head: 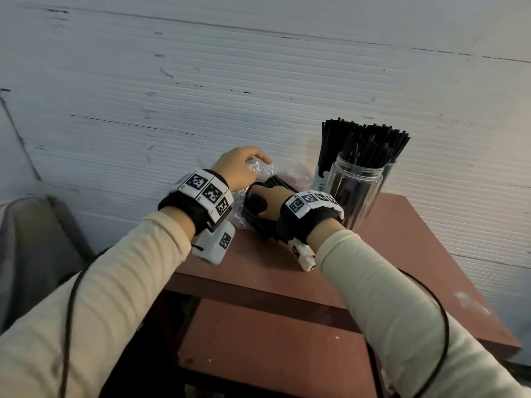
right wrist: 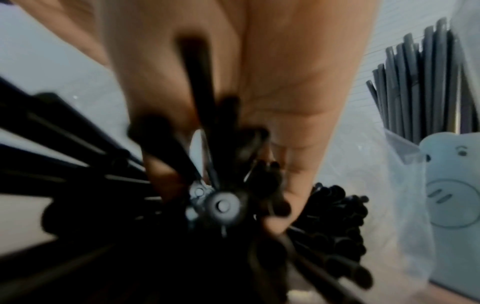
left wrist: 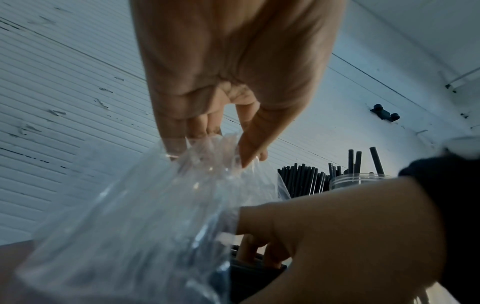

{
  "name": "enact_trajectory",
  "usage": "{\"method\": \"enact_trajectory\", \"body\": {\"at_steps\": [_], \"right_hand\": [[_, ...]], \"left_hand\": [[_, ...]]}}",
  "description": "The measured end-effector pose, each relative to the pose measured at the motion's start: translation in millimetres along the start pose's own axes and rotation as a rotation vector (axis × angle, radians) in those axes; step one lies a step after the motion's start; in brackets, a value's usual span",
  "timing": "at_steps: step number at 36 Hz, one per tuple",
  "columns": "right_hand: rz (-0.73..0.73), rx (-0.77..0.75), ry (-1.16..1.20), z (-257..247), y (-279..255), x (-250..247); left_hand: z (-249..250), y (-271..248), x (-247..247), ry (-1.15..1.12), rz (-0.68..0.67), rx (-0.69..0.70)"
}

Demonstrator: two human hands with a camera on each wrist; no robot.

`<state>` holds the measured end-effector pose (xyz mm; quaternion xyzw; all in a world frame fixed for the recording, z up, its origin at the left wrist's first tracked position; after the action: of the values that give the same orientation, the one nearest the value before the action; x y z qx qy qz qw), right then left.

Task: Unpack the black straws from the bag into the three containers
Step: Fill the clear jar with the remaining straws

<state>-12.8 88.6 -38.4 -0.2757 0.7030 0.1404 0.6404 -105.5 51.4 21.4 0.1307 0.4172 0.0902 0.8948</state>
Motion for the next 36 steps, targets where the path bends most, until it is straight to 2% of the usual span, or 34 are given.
{"method": "enact_trajectory", "body": {"at_steps": [9,15,29,34,36], "right_hand": [[0.041,-0.097,0.039,1,-6,-8],[0.109,-0.098,0.056,3,-11,-17],[0.116,-0.116,0.074,4,-35,-36],[0.108,-0.113,0.073,12,-52,-44],[0.104,-0.122,0.076,16,-61,-47]], "left_hand": [[-5,1,-1,-0.024,0.015,-0.006],[-7,3,-2,-0.012,0.042,-0.007],[-10,3,0,-0.022,0.014,-0.013],[-12,0,3,0.041,0.032,-0.006],[-5,-5,3,0.108,0.073,0.047]]}}
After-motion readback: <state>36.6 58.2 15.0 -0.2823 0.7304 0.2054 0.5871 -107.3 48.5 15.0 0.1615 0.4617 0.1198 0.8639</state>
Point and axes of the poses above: each hand's wrist, its own y-axis towards the middle knuckle, its own x-axis out of the palm, z = x × y, the point moved 6 cm from there along y, towards the middle knuckle, and after that the axes turned 3 degrees about y, right-handed, at the moved point
